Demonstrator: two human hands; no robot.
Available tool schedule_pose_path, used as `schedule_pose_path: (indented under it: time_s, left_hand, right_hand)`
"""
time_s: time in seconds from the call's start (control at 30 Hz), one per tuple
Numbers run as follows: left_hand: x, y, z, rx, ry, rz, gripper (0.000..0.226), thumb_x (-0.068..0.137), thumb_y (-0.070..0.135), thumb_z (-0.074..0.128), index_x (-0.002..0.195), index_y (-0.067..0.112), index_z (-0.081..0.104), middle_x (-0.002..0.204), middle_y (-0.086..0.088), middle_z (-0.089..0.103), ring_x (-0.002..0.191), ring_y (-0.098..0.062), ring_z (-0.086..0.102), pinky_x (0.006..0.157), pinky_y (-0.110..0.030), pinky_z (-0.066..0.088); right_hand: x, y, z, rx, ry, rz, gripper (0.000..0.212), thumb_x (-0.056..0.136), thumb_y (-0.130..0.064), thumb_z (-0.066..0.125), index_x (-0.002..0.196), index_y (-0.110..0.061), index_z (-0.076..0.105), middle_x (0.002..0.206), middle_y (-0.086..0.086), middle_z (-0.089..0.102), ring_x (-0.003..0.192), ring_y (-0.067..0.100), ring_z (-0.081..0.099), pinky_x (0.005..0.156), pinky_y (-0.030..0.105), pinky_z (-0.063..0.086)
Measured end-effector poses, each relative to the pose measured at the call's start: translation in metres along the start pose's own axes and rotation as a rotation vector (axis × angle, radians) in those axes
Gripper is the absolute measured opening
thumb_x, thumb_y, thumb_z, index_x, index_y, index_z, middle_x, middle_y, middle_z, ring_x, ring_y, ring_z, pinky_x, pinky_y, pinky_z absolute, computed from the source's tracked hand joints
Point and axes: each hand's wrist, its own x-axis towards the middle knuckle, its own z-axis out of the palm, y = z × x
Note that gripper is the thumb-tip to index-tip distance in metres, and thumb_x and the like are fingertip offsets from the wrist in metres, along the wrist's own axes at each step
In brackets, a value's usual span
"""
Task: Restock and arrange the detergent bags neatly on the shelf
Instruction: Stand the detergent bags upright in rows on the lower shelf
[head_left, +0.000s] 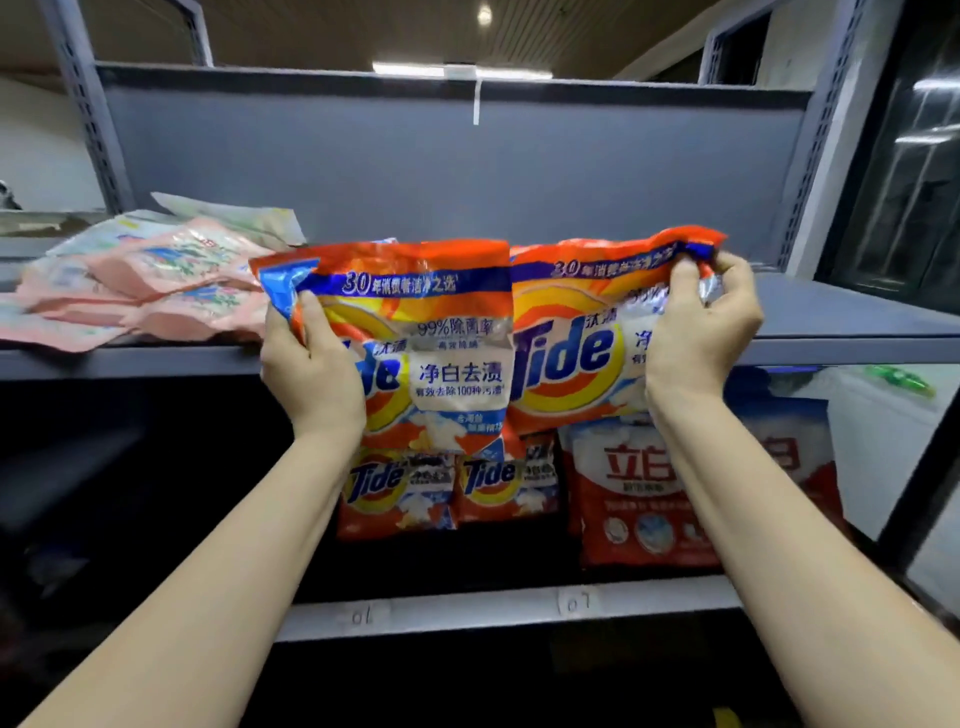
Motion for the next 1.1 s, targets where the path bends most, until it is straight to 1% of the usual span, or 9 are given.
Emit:
schedule_pose_path:
  time_s: [0.23,0.47,0.57,0.67,0.73,0.8,0.87,1.0,1.1]
  left_hand:
    - [-0.05,-0.053,-0.037,0.145,-0.08,-0.131,0.028,0.099,0.025,0.044,0.109,0.004,0.06,0.093,-0.004,0.062,0.083,-0.014,0.054,0.072,-0.019,0.035]
    - [-0.072,-0.12,-0.045,0.316,-0.196,-0.311,0.025,0.1,0.027,0.041,0.1,0.005,0.054,0.082,-0.008,0.052,0.079,-0.023,0.045,0.071,-0.026,0.027]
    - [-0.074,-0.153,-0.044,0.404,-0.241,-0.411,0.019,0.098,0.019,0.041,0.102,0.006,0.055,0.08,-0.011,0.052,0.077,-0.029,0.048,0.069,-0.03,0.029]
    - [-0.077,-0.186,-0.039,0.459,-0.21,-0.486,0.028,0.099,0.021,0.044,0.112,0.001,0.058,0.083,-0.02,0.056,0.073,-0.031,0.05,0.066,-0.032,0.033]
    - [-0.077,-0.201,-0.033,0.442,-0.199,-0.467,0.035,0.1,0.028,0.042,0.117,0.0,0.057,0.093,-0.026,0.061,0.081,-0.038,0.057,0.066,-0.031,0.033]
    - [-0.075,-0.216,-0.025,0.444,-0.22,-0.447,0.038,0.101,0.03,0.038,0.123,0.003,0.055,0.104,-0.027,0.063,0.093,-0.042,0.06,0.067,-0.033,0.035]
    - [-0.071,-0.233,-0.018,0.456,-0.24,-0.43,0.038,0.101,0.029,0.037,0.125,0.005,0.055,0.111,-0.027,0.062,0.101,-0.043,0.058,0.073,-0.035,0.036]
    - [-0.062,-0.258,-0.003,0.364,-0.245,-0.329,0.03,0.1,0.029,0.04,0.107,0.005,0.057,0.094,-0.02,0.062,0.087,-0.033,0.06,0.071,-0.033,0.038]
    - [-0.057,-0.277,0.011,0.321,-0.241,-0.27,0.04,0.099,0.042,0.038,0.115,0.009,0.054,0.097,-0.016,0.064,0.084,-0.03,0.063,0.073,-0.037,0.048]
  right_hand:
    - [-0.048,0.065,-0.031,-0.08,-0.077,0.172,0.003,0.09,-0.024,0.058,0.089,-0.02,0.058,0.082,-0.005,0.062,0.078,0.011,0.059,0.075,0.033,0.051]
    - [-0.088,0.123,-0.036,-0.246,-0.125,0.321,0.002,0.091,-0.027,0.057,0.09,-0.029,0.056,0.082,-0.003,0.062,0.075,0.018,0.062,0.067,0.034,0.05]
    - [-0.102,0.149,-0.034,-0.355,-0.096,0.393,0.006,0.09,-0.01,0.05,0.084,-0.012,0.05,0.067,-0.003,0.05,0.062,0.017,0.046,0.06,0.03,0.038]
    - [-0.117,0.176,-0.028,-0.378,-0.064,0.512,0.005,0.092,-0.005,0.047,0.093,-0.005,0.052,0.079,0.005,0.054,0.072,0.025,0.051,0.065,0.03,0.038]
    - [-0.125,0.193,-0.022,-0.338,-0.066,0.557,0.012,0.097,-0.007,0.046,0.107,-0.003,0.053,0.089,0.006,0.054,0.078,0.024,0.053,0.068,0.027,0.041]
    - [-0.131,0.209,-0.013,-0.292,-0.103,0.515,0.014,0.099,-0.006,0.043,0.107,-0.004,0.053,0.078,-0.001,0.055,0.074,0.023,0.056,0.064,0.021,0.046]
    - [-0.134,0.228,-0.005,-0.33,-0.13,0.48,0.015,0.099,-0.009,0.043,0.107,-0.007,0.056,0.075,-0.008,0.058,0.079,0.026,0.062,0.069,0.031,0.052]
    - [-0.137,0.26,0.01,-0.325,-0.146,0.464,0.012,0.098,-0.009,0.046,0.105,-0.016,0.053,0.087,0.007,0.066,0.078,0.021,0.064,0.076,0.043,0.055]
    - [-0.136,0.275,0.021,-0.316,-0.203,0.414,0.019,0.099,-0.014,0.044,0.116,-0.021,0.045,0.099,0.01,0.067,0.087,0.025,0.065,0.08,0.046,0.054]
